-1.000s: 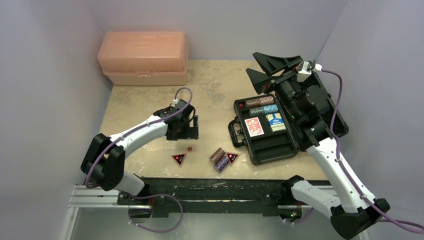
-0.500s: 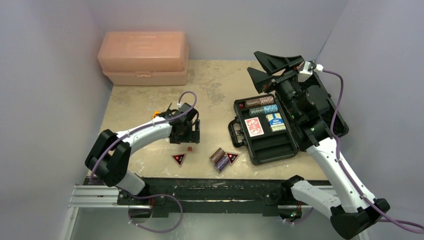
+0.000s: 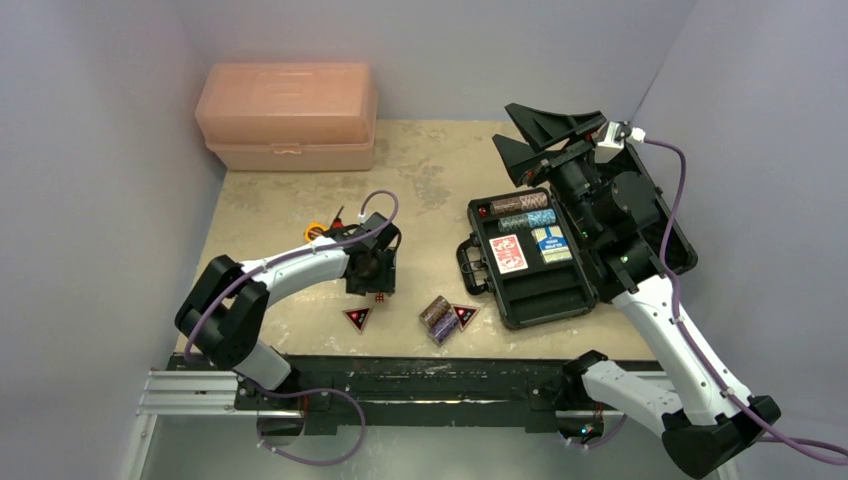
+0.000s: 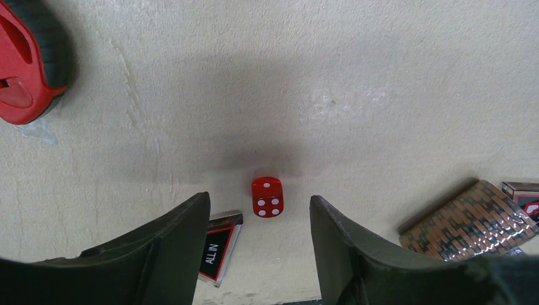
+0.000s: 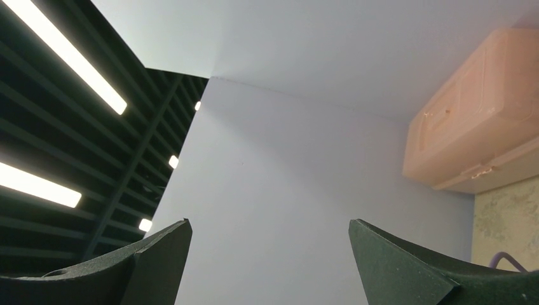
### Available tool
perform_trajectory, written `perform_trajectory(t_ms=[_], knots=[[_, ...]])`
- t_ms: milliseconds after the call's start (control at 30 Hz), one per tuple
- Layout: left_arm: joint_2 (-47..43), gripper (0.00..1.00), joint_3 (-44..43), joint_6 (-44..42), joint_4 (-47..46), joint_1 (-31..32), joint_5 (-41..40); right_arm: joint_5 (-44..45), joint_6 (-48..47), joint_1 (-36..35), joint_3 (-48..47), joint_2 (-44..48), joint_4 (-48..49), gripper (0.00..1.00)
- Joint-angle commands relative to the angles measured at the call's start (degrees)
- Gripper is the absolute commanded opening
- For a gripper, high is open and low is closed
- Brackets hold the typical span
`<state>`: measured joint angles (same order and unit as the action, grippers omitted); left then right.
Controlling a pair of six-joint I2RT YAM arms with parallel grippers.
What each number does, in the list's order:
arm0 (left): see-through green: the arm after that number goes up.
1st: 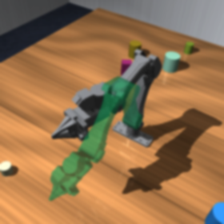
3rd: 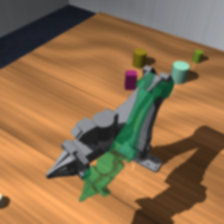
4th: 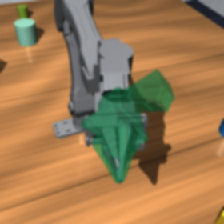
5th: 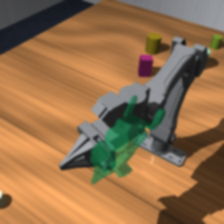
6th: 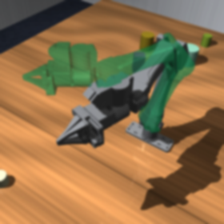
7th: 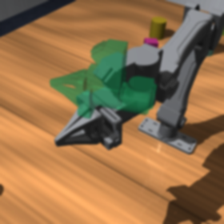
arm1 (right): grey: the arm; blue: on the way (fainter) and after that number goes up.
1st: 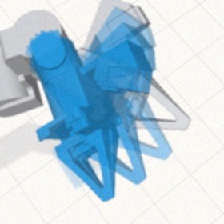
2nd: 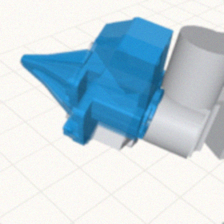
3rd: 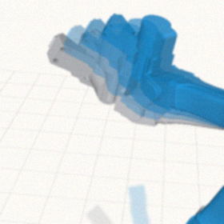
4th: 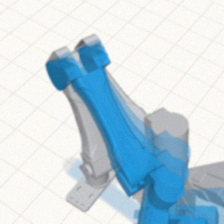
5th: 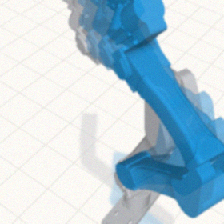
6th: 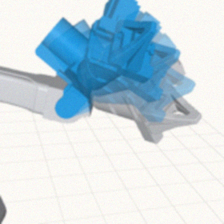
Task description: Pack up texas hold em set
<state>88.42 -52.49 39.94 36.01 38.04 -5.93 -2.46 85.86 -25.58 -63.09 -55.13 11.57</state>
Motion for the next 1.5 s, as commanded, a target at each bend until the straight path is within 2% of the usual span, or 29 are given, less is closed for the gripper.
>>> perform_trajectory(t_ms=[0,633,1000,1133,1467], knots=[[1.0,0.56,0.1,1.3,-1.0,0.6,0.3,1.3,-0.6,-0.6,-1.7,-0.1,1.3,0.99],[2.6,0.35,-0.1,2.6,-0.6,1.9,0.3,2.2,-1.6,-1.0,-0.6,0.3,1.5,0.99],[3.1,0.13,-0.3,2.4,-0.6,1.9,-0.2,7.1,-2.6,-1.2,2.3,1.1,-1.9,0.99],[2.8,0.00,-0.4,2.4,-0.4,2.0,-0.3,8.3,-3.4,-1.1,2.9,1.4,-2.7,0.99],[0.8,0.00,-2.0,1.3,1.3,2.4,-2.3,13.6,-9.4,-1.2,1.5,0.3,-7.1,0.99]])
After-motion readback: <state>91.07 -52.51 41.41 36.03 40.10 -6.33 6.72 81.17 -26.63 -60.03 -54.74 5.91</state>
